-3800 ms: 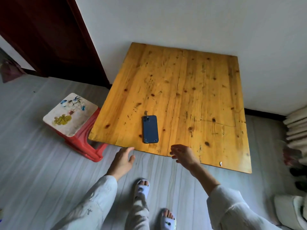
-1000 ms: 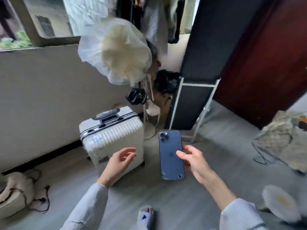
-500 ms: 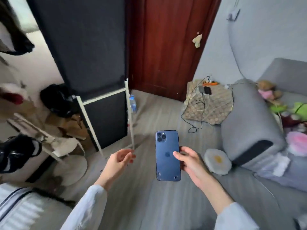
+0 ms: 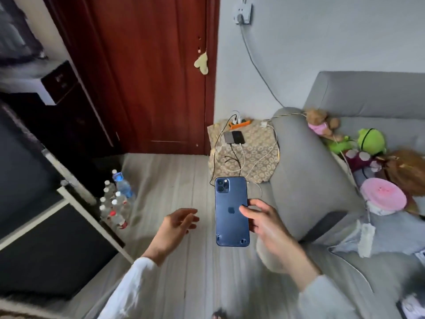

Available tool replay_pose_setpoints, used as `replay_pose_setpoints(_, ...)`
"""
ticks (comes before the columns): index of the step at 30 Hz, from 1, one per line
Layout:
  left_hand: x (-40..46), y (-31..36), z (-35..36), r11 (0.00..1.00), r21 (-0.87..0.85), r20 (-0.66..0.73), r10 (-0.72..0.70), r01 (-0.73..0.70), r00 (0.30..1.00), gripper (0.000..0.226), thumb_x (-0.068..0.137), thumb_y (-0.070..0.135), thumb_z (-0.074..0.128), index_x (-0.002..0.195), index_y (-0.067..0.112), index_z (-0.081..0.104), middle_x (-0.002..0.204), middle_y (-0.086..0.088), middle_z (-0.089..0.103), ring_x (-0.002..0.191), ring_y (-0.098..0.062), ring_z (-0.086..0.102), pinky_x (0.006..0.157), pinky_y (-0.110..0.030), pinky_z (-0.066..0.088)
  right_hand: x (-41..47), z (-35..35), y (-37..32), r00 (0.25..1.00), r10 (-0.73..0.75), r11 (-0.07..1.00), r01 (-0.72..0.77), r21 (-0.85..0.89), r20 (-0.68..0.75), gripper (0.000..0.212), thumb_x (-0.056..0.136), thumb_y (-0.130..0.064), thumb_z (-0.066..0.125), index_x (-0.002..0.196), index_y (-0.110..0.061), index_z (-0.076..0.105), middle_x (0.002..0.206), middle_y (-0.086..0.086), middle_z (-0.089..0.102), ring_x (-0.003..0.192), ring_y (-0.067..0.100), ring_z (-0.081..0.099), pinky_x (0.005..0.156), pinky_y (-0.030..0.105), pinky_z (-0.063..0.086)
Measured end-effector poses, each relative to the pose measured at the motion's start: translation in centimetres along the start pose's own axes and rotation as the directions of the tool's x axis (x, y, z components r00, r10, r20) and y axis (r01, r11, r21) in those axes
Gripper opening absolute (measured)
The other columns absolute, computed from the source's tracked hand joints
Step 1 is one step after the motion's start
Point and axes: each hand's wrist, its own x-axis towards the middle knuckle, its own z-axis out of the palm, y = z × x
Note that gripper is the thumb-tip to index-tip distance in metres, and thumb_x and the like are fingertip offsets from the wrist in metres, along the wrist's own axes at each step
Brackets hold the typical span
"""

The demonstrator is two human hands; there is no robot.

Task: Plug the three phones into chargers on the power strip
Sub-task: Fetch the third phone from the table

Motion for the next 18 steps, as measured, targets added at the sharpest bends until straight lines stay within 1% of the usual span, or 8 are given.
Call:
replay_pose_setpoints(3, 6.1, 1.7, 1.5, 1.000, 0.015, 0.039, -0.017, 0.016, 0.999, 0.019, 0.093, 0.009, 0.046, 0.107, 0.007, 0.059, 0.090, -0.008, 0.066, 0.073, -0.015, 0.063, 0.066, -0.024, 0.046, 5.5, -1.8, -2.8, 1.000, 0.008, 1.000, -0.008, -0.007, -0.015, 0.006, 0.082, -0.005, 0.063, 0.083, -0.011, 0.062, 0.088, 0.013, 0.066, 0.075, 0.024, 0.060, 0.063, 0.028, 0.047)
replay_pose_setpoints(5, 10.3, 2.3, 2.1, 1.000, 0.010, 0.030, -0.029, 0.029, 0.999, 0.018, 0.093, 0.008, 0.046, 0.105, 0.007, 0.060, 0.087, -0.005, 0.066, 0.072, -0.015, 0.063, 0.064, -0.023, 0.045, 9.1, -2.9, -4.1, 1.000, 0.015, 1.000, -0.016, -0.014, -0.022, 0.005, 0.081, -0.005, 0.063, 0.083, -0.011, 0.062, 0.087, 0.012, 0.066, 0.075, 0.024, 0.060, 0.065, 0.029, 0.047)
replay_pose_setpoints(8, 16.8, 3.0, 3.0, 0.999, 0.027, 0.048, -0.045, 0.044, 0.998, 0.017, 0.093, 0.011, 0.047, 0.103, 0.011, 0.061, 0.084, 0.002, 0.068, 0.072, -0.013, 0.064, 0.064, -0.022, 0.046, 15.1, -4.3, -5.6, 0.998, 0.043, 0.999, -0.044, -0.023, -0.040, 0.006, 0.081, -0.005, 0.063, 0.086, -0.009, 0.062, 0.085, 0.010, 0.068, 0.075, 0.023, 0.062, 0.064, 0.027, 0.048)
replay_pose_setpoints(12, 26.7, 3.8, 4.1, 0.998, 0.045, 0.074, -0.057, 0.054, 0.996, 0.018, 0.093, 0.015, 0.047, 0.103, 0.017, 0.062, 0.087, 0.006, 0.069, 0.078, -0.013, 0.066, 0.066, -0.022, 0.048, 24.4, -6.0, -7.7, 0.994, 0.070, 0.997, -0.071, -0.014, -0.082, 0.008, 0.081, -0.004, 0.063, 0.085, -0.010, 0.063, 0.084, 0.009, 0.069, 0.073, 0.022, 0.064, 0.060, 0.024, 0.050)
replay_pose_setpoints(14, 32.0, 4.3, 4.6, 0.997, 0.033, 0.081, -0.072, 0.070, 0.994, 0.017, 0.094, 0.017, 0.046, 0.102, 0.021, 0.061, 0.090, 0.005, 0.068, 0.080, -0.013, 0.066, 0.067, -0.021, 0.048, 29.4, -6.7, -9.1, 0.992, 0.078, 0.997, -0.080, -0.016, -0.094, 0.008, 0.081, -0.004, 0.064, 0.084, -0.011, 0.063, 0.084, 0.010, 0.069, 0.073, 0.022, 0.064, 0.060, 0.024, 0.051)
replay_pose_setpoints(15, 34.7, 4.7, 4.9, 0.996, 0.018, 0.079, -0.083, 0.082, 0.993, 0.018, 0.094, 0.016, 0.046, 0.103, 0.019, 0.061, 0.090, 0.004, 0.068, 0.079, -0.013, 0.065, 0.066, -0.020, 0.047, 32.0, -6.9, -9.9, 0.992, 0.085, 0.996, -0.087, -0.017, -0.098, 0.008, 0.081, -0.004, 0.064, 0.084, -0.011, 0.063, 0.083, 0.009, 0.069, 0.071, 0.021, 0.064, 0.058, 0.023, 0.051)
replay_pose_setpoints(18, 42.4, 6.0, 5.5, 0.990, 0.005, 0.058, -0.138, 0.138, 0.989, 0.020, 0.094, 0.007, 0.044, 0.107, 0.005, 0.059, 0.090, -0.008, 0.065, 0.071, -0.014, 0.060, 0.062, -0.019, 0.044, 38.7, -7.7, -12.6, 0.984, 0.126, 0.990, -0.133, -0.050, -0.125, 0.007, 0.081, -0.007, 0.064, 0.084, -0.013, 0.063, 0.085, 0.009, 0.068, 0.069, 0.020, 0.064, 0.059, 0.025, 0.048)
